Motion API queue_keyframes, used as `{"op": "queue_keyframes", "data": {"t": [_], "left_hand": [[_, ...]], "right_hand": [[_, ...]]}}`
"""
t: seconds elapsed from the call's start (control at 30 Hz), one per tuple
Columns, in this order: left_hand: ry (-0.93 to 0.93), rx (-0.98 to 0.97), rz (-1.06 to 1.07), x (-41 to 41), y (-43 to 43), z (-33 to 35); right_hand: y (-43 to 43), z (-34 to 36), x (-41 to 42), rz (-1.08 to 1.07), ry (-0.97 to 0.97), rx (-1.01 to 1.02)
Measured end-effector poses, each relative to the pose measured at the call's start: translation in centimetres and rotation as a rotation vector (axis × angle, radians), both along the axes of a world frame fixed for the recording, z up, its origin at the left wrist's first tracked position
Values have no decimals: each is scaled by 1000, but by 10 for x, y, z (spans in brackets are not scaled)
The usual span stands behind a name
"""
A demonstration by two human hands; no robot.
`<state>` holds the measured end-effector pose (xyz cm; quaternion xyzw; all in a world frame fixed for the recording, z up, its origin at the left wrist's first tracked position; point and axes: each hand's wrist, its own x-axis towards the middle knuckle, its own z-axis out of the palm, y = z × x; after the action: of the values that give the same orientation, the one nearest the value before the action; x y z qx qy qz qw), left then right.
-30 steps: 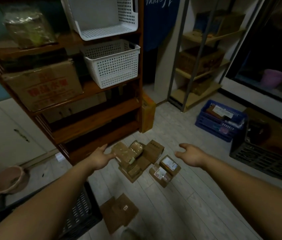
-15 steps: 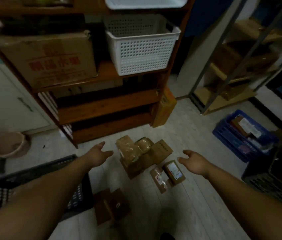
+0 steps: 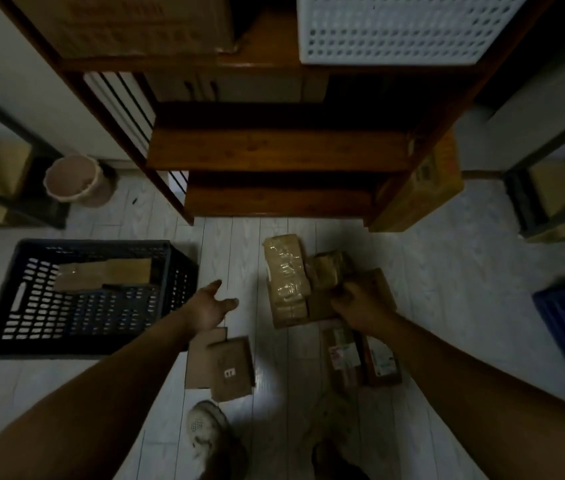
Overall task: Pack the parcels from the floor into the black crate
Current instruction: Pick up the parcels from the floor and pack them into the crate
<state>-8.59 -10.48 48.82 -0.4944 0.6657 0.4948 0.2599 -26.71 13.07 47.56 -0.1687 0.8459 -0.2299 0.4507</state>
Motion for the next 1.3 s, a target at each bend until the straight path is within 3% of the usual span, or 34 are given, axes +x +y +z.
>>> {"op": "queue_keyframes", "data": {"t": [0.37, 0.57, 0.7, 1.0, 1.3], "left_hand": [[13, -13, 19, -71, 18, -216], [129, 22, 146, -96, -1, -314], [245, 81, 262, -114, -13, -360], [476, 176, 355, -137, -16, -421], [625, 191, 361, -126, 0, -411]], "right_hand": [[-64, -206, -13, -96, -94, 33], [-90, -299, -34, -232, -22, -139], [-105, -341, -47, -198, 94, -188], [-127, -398, -55, -247, 73, -386], [-124, -391, -42, -302, 26, -479]]}}
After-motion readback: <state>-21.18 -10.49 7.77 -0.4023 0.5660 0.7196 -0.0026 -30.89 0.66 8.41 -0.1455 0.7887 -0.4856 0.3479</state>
